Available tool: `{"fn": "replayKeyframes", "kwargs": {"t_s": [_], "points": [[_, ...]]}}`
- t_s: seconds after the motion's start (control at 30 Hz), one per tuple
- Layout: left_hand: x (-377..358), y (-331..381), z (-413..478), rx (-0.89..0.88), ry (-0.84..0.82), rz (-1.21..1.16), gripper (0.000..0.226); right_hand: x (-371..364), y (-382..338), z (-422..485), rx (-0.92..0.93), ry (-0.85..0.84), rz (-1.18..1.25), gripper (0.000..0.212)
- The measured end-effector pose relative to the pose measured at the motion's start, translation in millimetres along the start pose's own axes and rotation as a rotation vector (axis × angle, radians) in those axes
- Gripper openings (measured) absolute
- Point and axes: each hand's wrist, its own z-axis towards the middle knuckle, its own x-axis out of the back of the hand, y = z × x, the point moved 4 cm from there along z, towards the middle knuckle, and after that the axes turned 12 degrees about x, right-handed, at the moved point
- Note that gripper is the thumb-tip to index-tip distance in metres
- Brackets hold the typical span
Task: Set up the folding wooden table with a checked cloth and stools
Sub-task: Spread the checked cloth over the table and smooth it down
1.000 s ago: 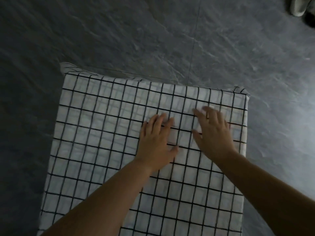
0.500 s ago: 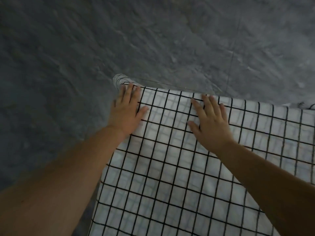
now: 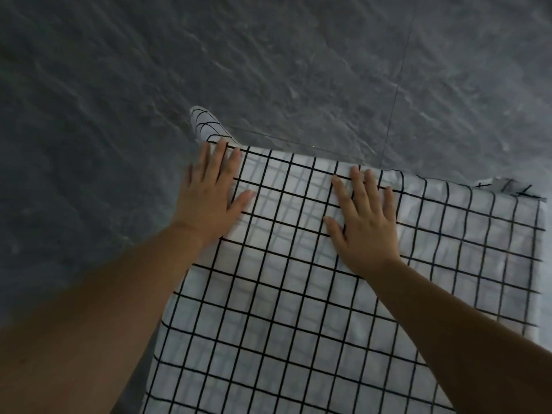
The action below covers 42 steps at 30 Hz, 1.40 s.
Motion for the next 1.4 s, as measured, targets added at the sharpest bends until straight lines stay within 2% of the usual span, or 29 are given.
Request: {"fn": "replayKeyframes", "kwargs": {"t_s": [0.1,0.2,0.33,0.47,0.57,0.7,0.8,0.87,0.97,1.1,1.3,1.4], "points": [[8.4,4.4,-4.0,-0.019,0.049,0.057,0.077,2.3,-2.0,-4.7,0.025,0.023,0.040,0.068],[11.1,41.2,-30.1,-0.226,0.091,0.039,0.075,4.1,0.1,-33.6,0.030,0.076,0.100,0.069],[-16.7,106.7,-88.7,-0.456,-0.001,0.048,0.077,-7.2,14.6,-95.8,-0.094,0.089,0.141,0.070],[-39.2,129.0,-121.0,-0.472,-0.034,0.105,0.078,-27.6,42.5,-158.9,-0.310,0.055,0.176,0.069],[-41.5,131.0,-122.5,-0.502,-0.025,0.119,0.080,-39.6,53.9,-185.6,-0.331,0.033,0.184,0.069],[-36.5,130.9,-126.3,-0.491,-0.011,0.137,0.082,-37.7,56.0,-193.3,-0.322,0.132,0.219,0.071],[-34.6,142.8,-153.8,-0.538,0.008,0.148,0.079,-28.3,66.4,-220.9,-0.478,0.236,0.293,0.069],[-43.4,159.2,-187.4,-0.624,-0.016,0.147,0.078,-31.1,67.5,-253.2,-0.542,0.216,0.311,0.069],[-64.2,185.1,-238.8,-0.675,-0.058,0.132,0.076,-48.1,56.2,-297.7,-0.486,0.114,0.267,0.069],[-85.0,202.4,-271.8,-0.588,-0.070,0.142,0.075,-75.2,61.2,-340.2,-0.497,0.040,0.278,0.068],[-86.6,204.2,-274.3,-0.565,-0.111,0.210,0.077,-80.6,76.3,-354.4,-0.385,0.025,0.280,0.073],[-70.6,209.1,-279.4,-0.581,-0.150,0.234,0.079,-62.9,74.1,-361.9,-0.410,0.012,0.310,0.076]]}}
